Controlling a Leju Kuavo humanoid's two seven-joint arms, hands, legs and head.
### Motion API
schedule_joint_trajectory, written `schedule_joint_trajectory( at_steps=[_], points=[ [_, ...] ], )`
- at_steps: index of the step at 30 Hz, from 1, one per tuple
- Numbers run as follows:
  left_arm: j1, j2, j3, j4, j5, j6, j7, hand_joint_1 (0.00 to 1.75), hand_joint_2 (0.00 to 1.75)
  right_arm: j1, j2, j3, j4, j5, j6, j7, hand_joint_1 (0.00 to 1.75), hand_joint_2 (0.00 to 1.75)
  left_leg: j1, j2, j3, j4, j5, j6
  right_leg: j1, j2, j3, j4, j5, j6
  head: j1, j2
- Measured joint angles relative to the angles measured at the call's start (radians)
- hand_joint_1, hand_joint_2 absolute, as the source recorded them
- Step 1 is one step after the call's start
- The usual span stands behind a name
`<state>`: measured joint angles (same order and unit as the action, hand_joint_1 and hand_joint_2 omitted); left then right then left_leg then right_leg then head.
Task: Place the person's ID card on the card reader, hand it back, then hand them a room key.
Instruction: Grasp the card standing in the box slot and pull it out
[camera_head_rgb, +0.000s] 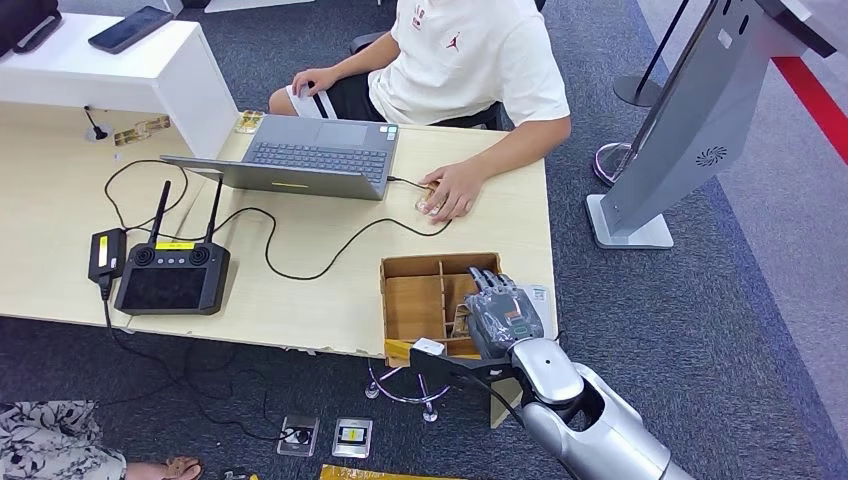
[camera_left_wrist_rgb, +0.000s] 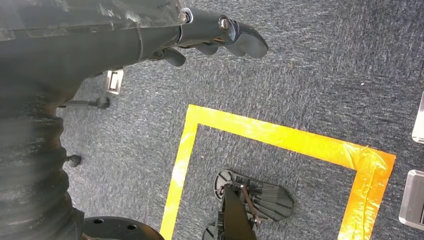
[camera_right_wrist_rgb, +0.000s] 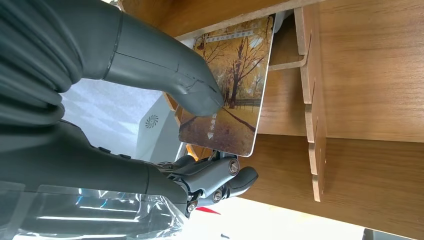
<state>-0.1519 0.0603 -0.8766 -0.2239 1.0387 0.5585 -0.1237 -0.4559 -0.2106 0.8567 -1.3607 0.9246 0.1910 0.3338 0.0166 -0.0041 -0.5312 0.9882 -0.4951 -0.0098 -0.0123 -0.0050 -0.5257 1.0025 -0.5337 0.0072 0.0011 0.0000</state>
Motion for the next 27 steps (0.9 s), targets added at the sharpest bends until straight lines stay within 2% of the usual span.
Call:
schedule_joint_trajectory(
  at_steps=[3,9,13,27],
  points=[
    [0.001,0.0,0.0,0.0,0.001,0.0,0.0,0.0,1.75,-0.001,0.0,0.0,0.0,0.001,0.004,0.001,1.34,1.75,0.0,0.0,0.0,0.0,0.0,0.0,0.0,0.0,0.0,0.0,0.0,0.0,0.0,0.0],
    [0.002,0.0,0.0,0.0,0.003,0.0,0.0,0.0,1.75,-0.003,-0.004,-0.002,-0.014,0.006,0.007,0.008,1.57,1.75,0.0,0.0,0.0,0.0,0.0,0.0,0.0,0.0,0.0,0.0,0.0,0.0,0.0,0.0],
    [0.003,0.001,0.0,0.0,0.006,0.0,-0.002,0.0,1.75,-0.004,-0.008,-0.007,-0.03,0.014,0.005,0.011,1.52,1.75,0.0,0.0,0.0,0.0,0.0,0.0,0.0,0.0,0.0,0.0,0.0,0.0,0.0,0.0],
    [0.003,0.002,0.0,0.0,0.012,-0.002,-0.004,0.0,1.75,-0.034,-0.019,-0.051,-0.116,0.06,-0.017,0.006,1.66,1.75,0.0,0.0,0.0,0.0,0.0,0.0,0.0,0.0,0.0,0.0,0.0,0.0,0.0,0.0]
  ],
)
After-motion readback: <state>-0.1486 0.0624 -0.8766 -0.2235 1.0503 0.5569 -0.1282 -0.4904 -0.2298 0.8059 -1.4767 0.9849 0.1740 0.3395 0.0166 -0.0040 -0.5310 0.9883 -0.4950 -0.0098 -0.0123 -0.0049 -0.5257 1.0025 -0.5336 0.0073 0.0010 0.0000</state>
